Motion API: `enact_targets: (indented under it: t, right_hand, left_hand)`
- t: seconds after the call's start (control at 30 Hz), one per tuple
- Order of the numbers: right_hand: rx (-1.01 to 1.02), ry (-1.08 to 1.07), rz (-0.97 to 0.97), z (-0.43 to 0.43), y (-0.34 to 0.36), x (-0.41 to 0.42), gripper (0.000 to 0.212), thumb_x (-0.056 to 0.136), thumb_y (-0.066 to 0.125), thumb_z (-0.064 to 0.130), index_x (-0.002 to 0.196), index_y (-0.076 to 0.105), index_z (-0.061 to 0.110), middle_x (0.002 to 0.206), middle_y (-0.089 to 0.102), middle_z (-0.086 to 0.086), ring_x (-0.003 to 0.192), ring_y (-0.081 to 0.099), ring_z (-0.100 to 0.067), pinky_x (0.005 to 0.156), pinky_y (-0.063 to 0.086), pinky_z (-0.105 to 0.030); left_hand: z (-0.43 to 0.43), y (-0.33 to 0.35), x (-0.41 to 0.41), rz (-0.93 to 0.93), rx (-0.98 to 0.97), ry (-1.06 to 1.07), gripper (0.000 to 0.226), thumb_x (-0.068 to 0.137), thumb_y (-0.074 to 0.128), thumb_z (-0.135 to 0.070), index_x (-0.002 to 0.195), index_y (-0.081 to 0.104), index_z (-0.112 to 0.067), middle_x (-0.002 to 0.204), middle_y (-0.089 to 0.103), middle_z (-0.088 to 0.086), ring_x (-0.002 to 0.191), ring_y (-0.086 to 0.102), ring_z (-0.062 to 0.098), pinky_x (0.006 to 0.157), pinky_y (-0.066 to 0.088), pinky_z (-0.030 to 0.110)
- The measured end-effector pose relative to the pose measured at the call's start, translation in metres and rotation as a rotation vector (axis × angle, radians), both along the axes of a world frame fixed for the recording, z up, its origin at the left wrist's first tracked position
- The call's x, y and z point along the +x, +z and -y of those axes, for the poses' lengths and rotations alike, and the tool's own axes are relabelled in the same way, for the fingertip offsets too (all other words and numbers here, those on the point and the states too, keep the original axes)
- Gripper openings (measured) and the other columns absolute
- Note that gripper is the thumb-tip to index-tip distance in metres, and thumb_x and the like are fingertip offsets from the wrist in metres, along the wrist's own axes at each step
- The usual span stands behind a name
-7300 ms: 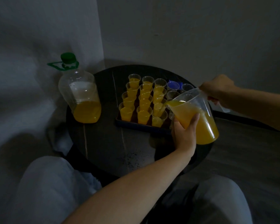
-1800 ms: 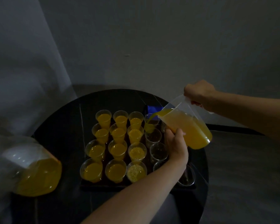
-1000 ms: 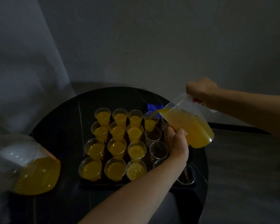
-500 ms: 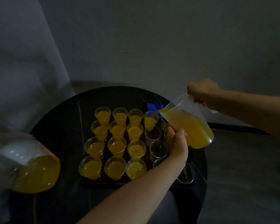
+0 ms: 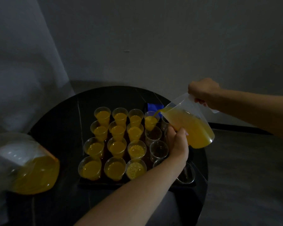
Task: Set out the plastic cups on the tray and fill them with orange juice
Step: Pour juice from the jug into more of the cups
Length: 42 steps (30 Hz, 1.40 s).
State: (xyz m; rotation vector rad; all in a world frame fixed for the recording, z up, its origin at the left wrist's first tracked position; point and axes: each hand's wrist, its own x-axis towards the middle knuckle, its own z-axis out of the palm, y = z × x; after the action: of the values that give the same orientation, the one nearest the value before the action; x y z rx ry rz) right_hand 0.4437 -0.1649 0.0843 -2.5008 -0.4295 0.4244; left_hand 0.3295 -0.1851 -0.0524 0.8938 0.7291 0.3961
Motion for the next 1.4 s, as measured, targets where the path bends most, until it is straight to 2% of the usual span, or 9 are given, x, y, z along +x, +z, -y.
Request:
enact_targets:
  t: [0.27, 0.4, 0.53, 0.7, 0.8, 0.9, 1.0, 1.17, 1.4]
  right_hand:
    - [0.113, -0.067, 0.027, 0.008, -0.005, 0.002, 0.029, 0.089, 0.048, 0.026, 0.072, 0.060, 0.006, 0.068, 0.060, -0.012, 0.057, 0.050, -0.022, 0.051, 0.038, -0.026]
    - [0.187, -0.137, 0.053, 0.012, -0.005, 0.000, 0.033, 0.077, 0.049, 0.026, 0.064, 0.065, 0.001, 0.062, 0.062, -0.015, 0.051, 0.050, -0.024, 0.051, 0.039, -0.027]
    - [0.200, -0.121, 0.061, 0.017, -0.005, -0.008, 0.031, 0.077, 0.050, 0.024, 0.067, 0.067, 0.000, 0.061, 0.063, -0.014, 0.050, 0.051, -0.024, 0.050, 0.039, -0.027]
    - [0.211, -0.095, 0.088, 0.026, -0.005, -0.021, 0.031, 0.079, 0.050, 0.023, 0.069, 0.068, 0.000, 0.061, 0.061, -0.012, 0.054, 0.052, -0.024, 0.052, 0.039, -0.029]
    - [0.208, -0.083, 0.076, 0.033, -0.004, -0.030, 0.028, 0.081, 0.051, 0.023, 0.073, 0.067, 0.000, 0.065, 0.062, -0.012, 0.055, 0.052, -0.022, 0.052, 0.039, -0.028]
    - [0.190, -0.088, 0.086, 0.040, -0.002, -0.040, 0.028, 0.081, 0.051, 0.022, 0.071, 0.067, 0.001, 0.062, 0.063, -0.011, 0.053, 0.052, -0.022, 0.052, 0.039, -0.028]
    - [0.179, -0.092, 0.094, 0.044, -0.002, -0.049, 0.030, 0.079, 0.051, 0.023, 0.068, 0.069, 0.001, 0.059, 0.064, -0.011, 0.053, 0.053, -0.024, 0.053, 0.040, -0.029]
    - [0.180, -0.084, 0.083, 0.050, -0.002, -0.052, 0.029, 0.082, 0.052, 0.024, 0.072, 0.068, 0.002, 0.062, 0.064, -0.012, 0.055, 0.053, -0.022, 0.053, 0.039, -0.029]
    - [0.155, -0.038, 0.051, 0.056, -0.001, -0.049, 0.026, 0.088, 0.053, 0.024, 0.079, 0.065, 0.003, 0.069, 0.062, -0.012, 0.058, 0.052, -0.021, 0.052, 0.038, -0.028]
  left_hand:
    - [-0.009, 0.004, -0.004, 0.033, 0.058, -0.024, 0.062, 0.089, 0.053, -0.012, 0.147, 0.041, -0.032, 0.129, 0.054, -0.001, 0.116, 0.055, 0.020, 0.107, 0.045, 0.054]
    - [-0.011, 0.010, -0.011, 0.035, 0.106, -0.016, 0.073, 0.078, 0.055, -0.024, 0.149, 0.040, -0.031, 0.133, 0.054, 0.001, 0.117, 0.055, 0.021, 0.105, 0.047, 0.052]
    - [-0.006, 0.010, -0.020, 0.059, 0.105, 0.026, 0.080, 0.068, 0.055, -0.028, 0.146, 0.041, -0.038, 0.132, 0.055, -0.001, 0.118, 0.055, 0.021, 0.104, 0.047, 0.053]
    - [0.009, 0.012, -0.036, 0.066, 0.072, 0.057, 0.091, 0.068, 0.054, -0.029, 0.154, 0.028, -0.041, 0.139, 0.050, -0.001, 0.122, 0.052, 0.021, 0.107, 0.044, 0.053]
    - [0.016, 0.017, -0.047, 0.096, 0.017, 0.087, 0.084, 0.070, 0.053, -0.026, 0.151, 0.033, -0.039, 0.137, 0.050, 0.000, 0.119, 0.052, 0.019, 0.103, 0.046, 0.051]
    - [0.024, 0.021, -0.059, 0.128, -0.053, 0.098, 0.063, 0.088, 0.044, -0.010, 0.146, 0.039, -0.034, 0.130, 0.052, 0.002, 0.112, 0.055, 0.019, 0.090, 0.051, 0.041]
    - [0.029, 0.021, -0.068, 0.122, -0.094, 0.103, 0.060, 0.092, 0.039, -0.005, 0.146, 0.042, -0.033, 0.124, 0.054, 0.000, 0.107, 0.055, 0.018, 0.081, 0.049, 0.037]
    - [0.034, 0.022, -0.077, 0.125, -0.099, 0.095, 0.060, 0.094, 0.038, -0.006, 0.147, 0.041, -0.035, 0.128, 0.053, 0.000, 0.110, 0.054, 0.017, 0.086, 0.049, 0.040]
    - [0.042, 0.023, -0.080, 0.097, -0.084, 0.060, 0.058, 0.095, 0.039, -0.009, 0.146, 0.040, -0.039, 0.133, 0.052, 0.002, 0.115, 0.054, 0.018, 0.105, 0.045, 0.051]
